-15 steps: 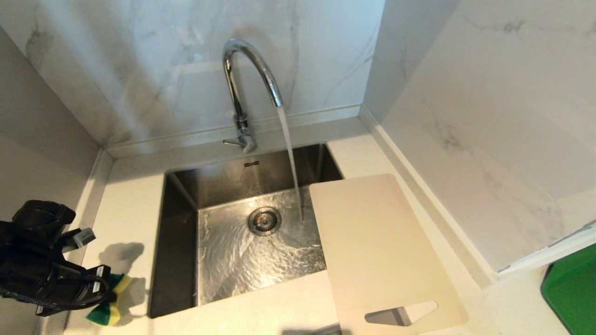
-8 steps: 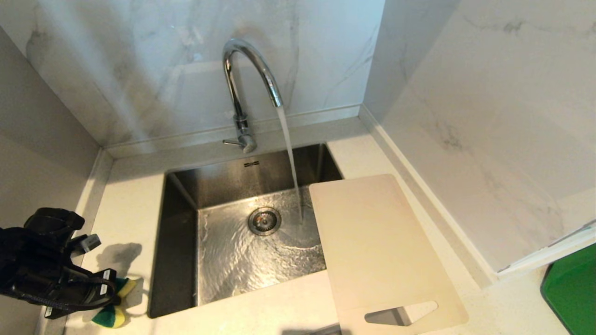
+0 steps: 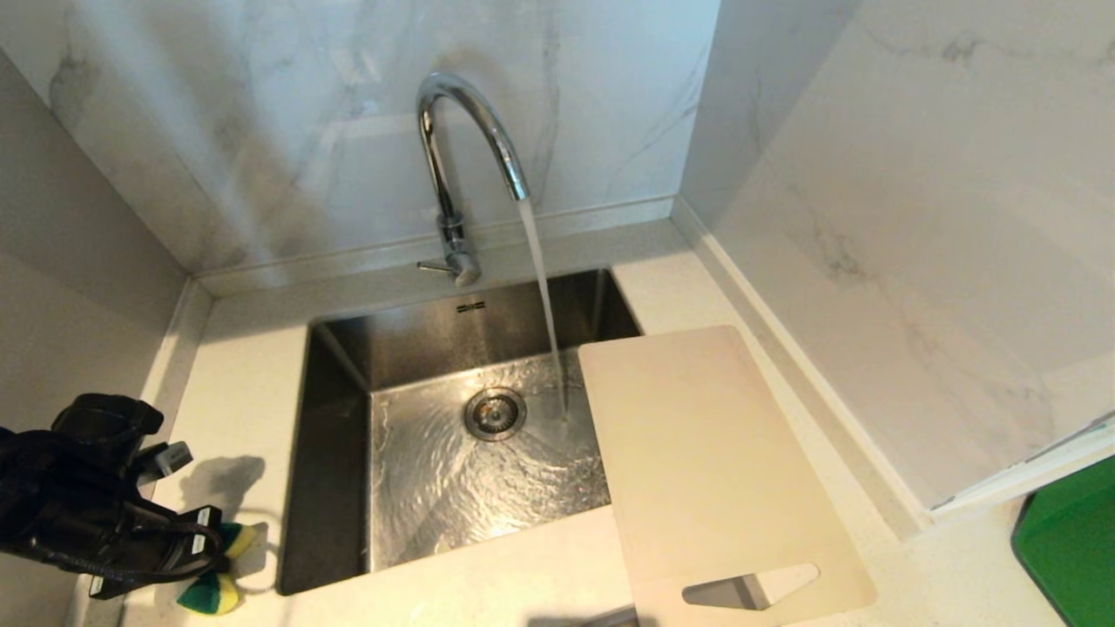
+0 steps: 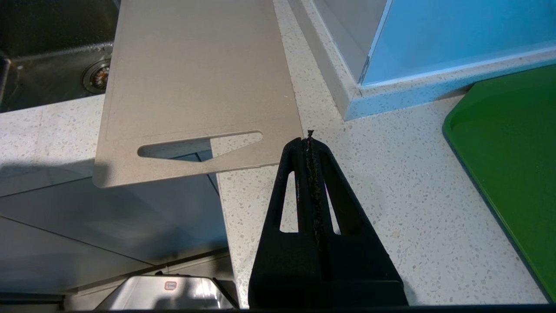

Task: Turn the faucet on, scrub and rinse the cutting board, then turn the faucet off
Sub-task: Put down the cleaning cloth

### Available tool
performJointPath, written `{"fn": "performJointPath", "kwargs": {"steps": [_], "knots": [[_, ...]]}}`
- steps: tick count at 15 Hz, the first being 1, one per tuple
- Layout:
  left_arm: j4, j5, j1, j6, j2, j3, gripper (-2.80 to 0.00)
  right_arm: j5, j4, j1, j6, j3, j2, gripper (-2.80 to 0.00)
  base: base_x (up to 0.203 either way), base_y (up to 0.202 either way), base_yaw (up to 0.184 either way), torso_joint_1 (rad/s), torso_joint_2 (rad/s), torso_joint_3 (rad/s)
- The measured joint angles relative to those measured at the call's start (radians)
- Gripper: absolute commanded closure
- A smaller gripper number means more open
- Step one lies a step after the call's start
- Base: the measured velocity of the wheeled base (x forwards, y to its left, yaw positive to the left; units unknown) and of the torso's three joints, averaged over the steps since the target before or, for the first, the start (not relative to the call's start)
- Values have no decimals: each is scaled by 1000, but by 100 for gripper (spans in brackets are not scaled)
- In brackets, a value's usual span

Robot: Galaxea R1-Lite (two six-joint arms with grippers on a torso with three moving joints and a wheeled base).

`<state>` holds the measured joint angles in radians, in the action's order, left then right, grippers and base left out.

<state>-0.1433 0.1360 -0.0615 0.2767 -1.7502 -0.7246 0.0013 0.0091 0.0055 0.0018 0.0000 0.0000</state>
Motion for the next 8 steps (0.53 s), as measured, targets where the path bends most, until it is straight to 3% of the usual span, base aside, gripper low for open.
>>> {"fn": "performJointPath", "kwargs": {"steps": [8], "knots": [[14,2,-9,2,15,0,-280,0,0,0,0,0,0,0,0,0,0,0,0,0]]}}
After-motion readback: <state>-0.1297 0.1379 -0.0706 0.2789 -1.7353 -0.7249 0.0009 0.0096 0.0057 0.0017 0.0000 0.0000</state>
